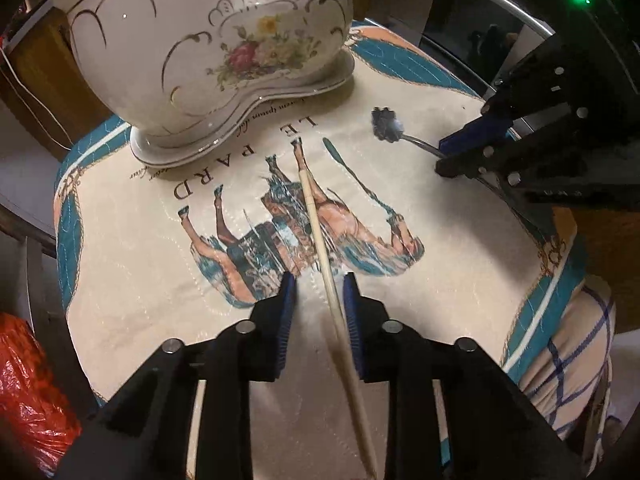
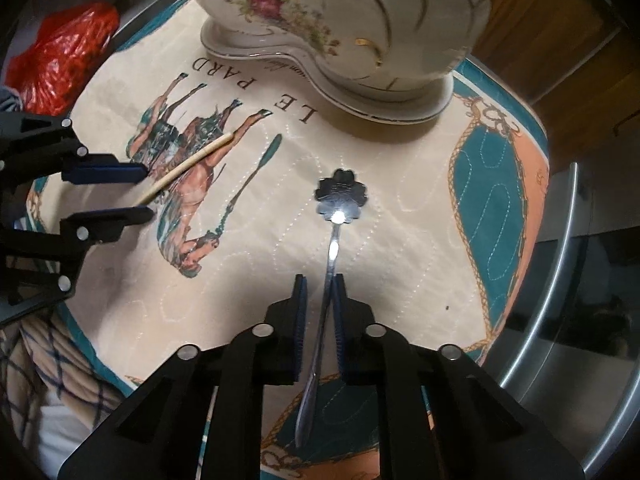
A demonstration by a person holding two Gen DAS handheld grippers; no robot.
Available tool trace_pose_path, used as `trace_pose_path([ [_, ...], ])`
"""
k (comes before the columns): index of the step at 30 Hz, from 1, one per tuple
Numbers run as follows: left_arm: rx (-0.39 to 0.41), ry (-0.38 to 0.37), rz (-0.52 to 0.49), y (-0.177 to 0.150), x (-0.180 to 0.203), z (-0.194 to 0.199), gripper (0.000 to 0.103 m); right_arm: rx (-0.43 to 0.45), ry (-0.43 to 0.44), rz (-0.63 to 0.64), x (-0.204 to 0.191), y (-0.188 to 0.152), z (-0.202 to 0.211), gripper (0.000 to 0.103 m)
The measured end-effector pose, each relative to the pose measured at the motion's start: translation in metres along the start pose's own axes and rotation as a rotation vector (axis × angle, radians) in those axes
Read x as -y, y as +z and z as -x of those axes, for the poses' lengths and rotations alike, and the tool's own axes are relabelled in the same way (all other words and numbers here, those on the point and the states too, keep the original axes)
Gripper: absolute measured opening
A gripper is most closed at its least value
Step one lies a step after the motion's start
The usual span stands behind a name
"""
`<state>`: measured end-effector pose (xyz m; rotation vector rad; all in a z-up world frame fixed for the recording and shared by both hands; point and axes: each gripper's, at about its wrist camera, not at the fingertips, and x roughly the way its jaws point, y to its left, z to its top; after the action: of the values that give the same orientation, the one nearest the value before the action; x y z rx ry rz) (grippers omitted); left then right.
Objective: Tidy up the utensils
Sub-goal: 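Lower the left tool onto the last chopstick while the right tool lowers onto the flower-handled spoon, then close the left tool on the chopstick while the right tool closes on the silver spoon, then carry the chopstick in the left tool while the right tool carries the spoon over the holder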
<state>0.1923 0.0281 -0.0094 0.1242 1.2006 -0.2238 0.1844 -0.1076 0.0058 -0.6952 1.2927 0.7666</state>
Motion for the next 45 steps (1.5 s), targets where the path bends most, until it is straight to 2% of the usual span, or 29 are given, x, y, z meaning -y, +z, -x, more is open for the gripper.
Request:
trace_pose_path([
  [2,-0.015,-0.007,-0.011,-0.002,0.0,0.002,0.015,0.003,0.013,-0.006,-0.001,-0.001,0.0,0.007],
  [4,-0.031,-0.016,-0.018,-0.004,-0.001,0.002,0.013,0.003,0.019,-0.011,-0.001,-0.002,0.001,0.005],
  [9,-0.107,-0.054,-0.048,0.0,-0.005,-0.002,0.013,-0.051,0.0,0.036,-0.004,0.001,0.001,0.004],
  [15,-0.17,-0.041,-0.099,0.009,-0.001,-0.003,0.013,-0.116,-0.028,0.089,-0.014,0.006,0.0,0.004],
  [19,-0.176,-0.045,-0.092,0.012,-0.001,-0.003,0.013,-0.108,-0.03,0.085,-0.018,0.007,0.002,0.004],
  [22,-0.151,-0.048,-0.057,0.012,-0.004,-0.004,0.005,-0.072,-0.013,0.06,-0.014,0.001,0.005,0.004],
  [29,-0.013,-0.129,0.019,-0.013,-0.025,0.006,0.005,0.091,0.074,-0.016,0.007,-0.009,0.034,0.004],
  [32,0.076,-0.161,0.045,-0.023,-0.03,0.02,0.005,0.188,0.088,-0.04,0.012,-0.015,0.052,0.004],
  [36,0.252,-0.204,0.088,-0.036,-0.039,0.052,0.005,0.32,0.103,-0.054,0.022,-0.023,0.066,0.004],
  [40,0.418,-0.209,0.127,-0.042,-0.05,0.081,0.005,0.445,0.144,-0.105,0.033,-0.035,0.072,0.004],
  [45,0.525,-0.194,0.181,-0.036,-0.062,0.107,0.005,0.582,0.182,-0.184,0.039,-0.039,0.085,0.004],
])
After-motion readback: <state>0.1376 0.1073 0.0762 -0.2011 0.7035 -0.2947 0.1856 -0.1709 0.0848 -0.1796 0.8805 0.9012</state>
